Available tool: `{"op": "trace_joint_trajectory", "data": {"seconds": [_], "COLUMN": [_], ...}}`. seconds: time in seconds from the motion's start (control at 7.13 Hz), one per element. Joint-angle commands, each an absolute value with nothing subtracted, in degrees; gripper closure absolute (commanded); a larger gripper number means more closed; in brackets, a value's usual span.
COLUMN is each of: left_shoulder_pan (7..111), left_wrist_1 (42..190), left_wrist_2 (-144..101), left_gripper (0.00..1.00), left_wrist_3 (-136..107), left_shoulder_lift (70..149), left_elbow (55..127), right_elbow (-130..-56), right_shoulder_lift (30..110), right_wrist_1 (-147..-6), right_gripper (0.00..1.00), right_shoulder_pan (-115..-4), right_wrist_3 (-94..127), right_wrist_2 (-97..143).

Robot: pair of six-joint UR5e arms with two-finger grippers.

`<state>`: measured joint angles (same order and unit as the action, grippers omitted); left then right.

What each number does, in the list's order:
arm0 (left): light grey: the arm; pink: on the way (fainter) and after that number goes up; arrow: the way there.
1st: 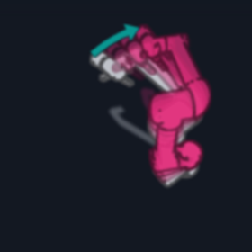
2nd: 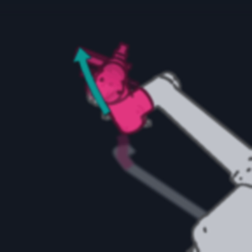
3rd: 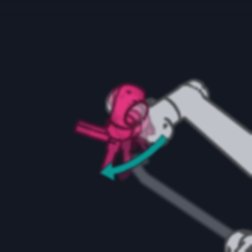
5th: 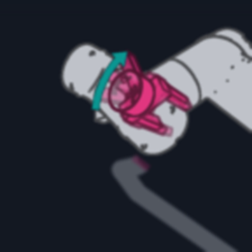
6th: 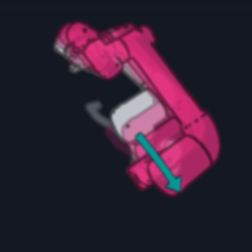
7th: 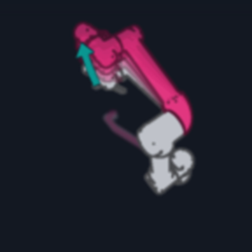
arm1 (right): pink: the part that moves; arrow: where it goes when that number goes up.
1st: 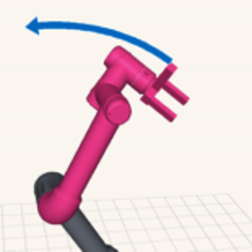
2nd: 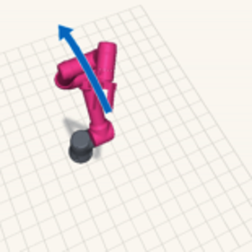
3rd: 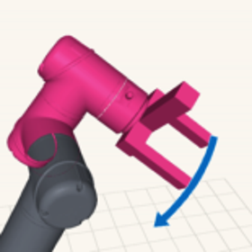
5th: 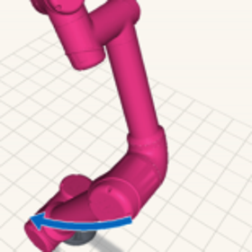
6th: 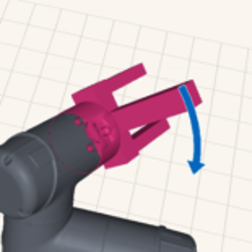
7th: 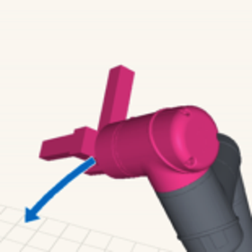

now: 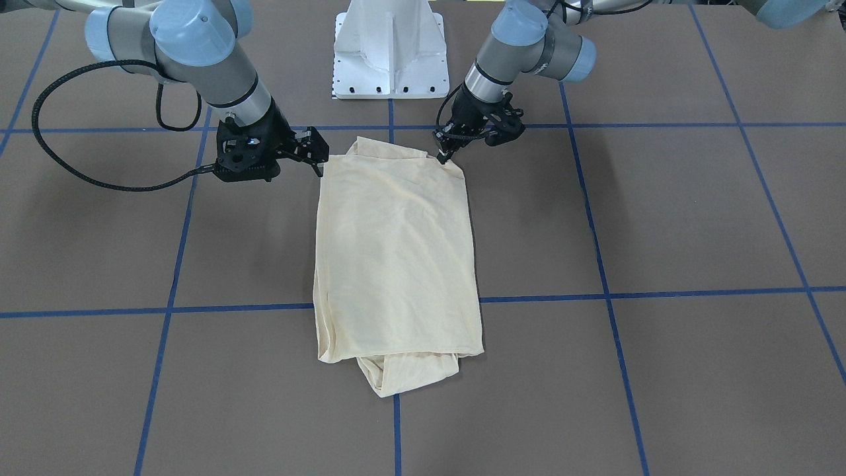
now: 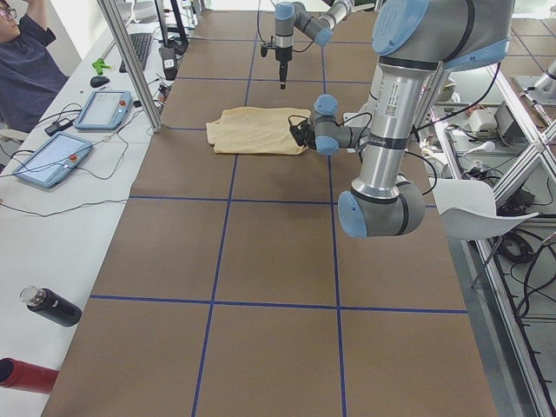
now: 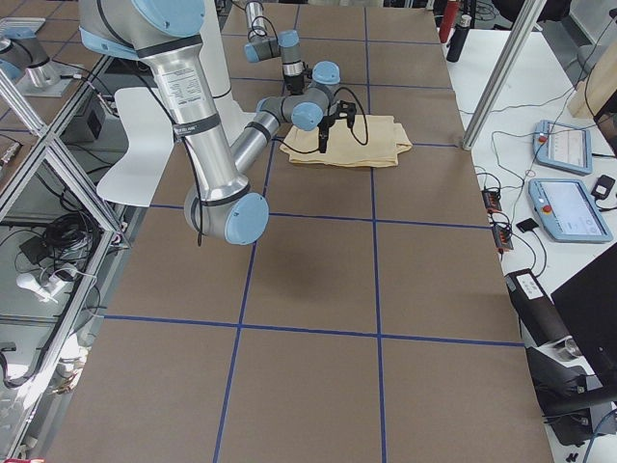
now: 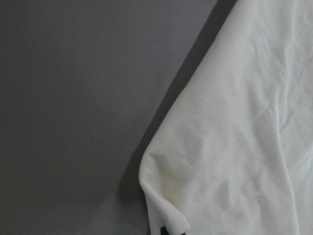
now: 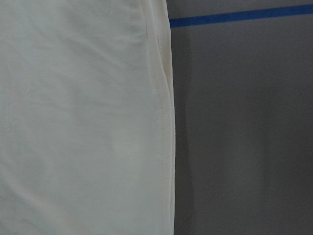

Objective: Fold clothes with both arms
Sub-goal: 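Place the left gripper at one near corner, right gripper toward the other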

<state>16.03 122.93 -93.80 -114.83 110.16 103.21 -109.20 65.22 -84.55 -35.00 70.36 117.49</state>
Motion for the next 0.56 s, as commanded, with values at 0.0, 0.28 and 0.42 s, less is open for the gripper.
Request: {"op": "trace_joint_trajectory", "data": {"seconds": [0.0,0.28,0.42], "left_shoulder_pan": [16.96,17.14,17.14], "left_wrist_1": [121.73,120.33,120.24], "left_wrist_2": [-96.30,-96.85,-96.86], "left_gripper": [1.00,1.00,1.00], "left_wrist_3": [-114.52,-114.52,-114.52], "left_shoulder_lift": [109.61,109.51,109.60], "left_elbow": [106.68,107.57,107.67], "right_elbow": [-109.51,-109.51,-109.34], "right_shoulder_lift": [65.04,64.95,65.04], "right_wrist_1": [-84.55,-84.55,-84.55], "right_gripper": [0.00,0.00,0.00], "right_shoulder_pan": [-31.75,-28.41,-25.17], "right_wrist_3": [75.90,78.04,81.27], "right_wrist_2": [115.59,112.95,110.76]}}
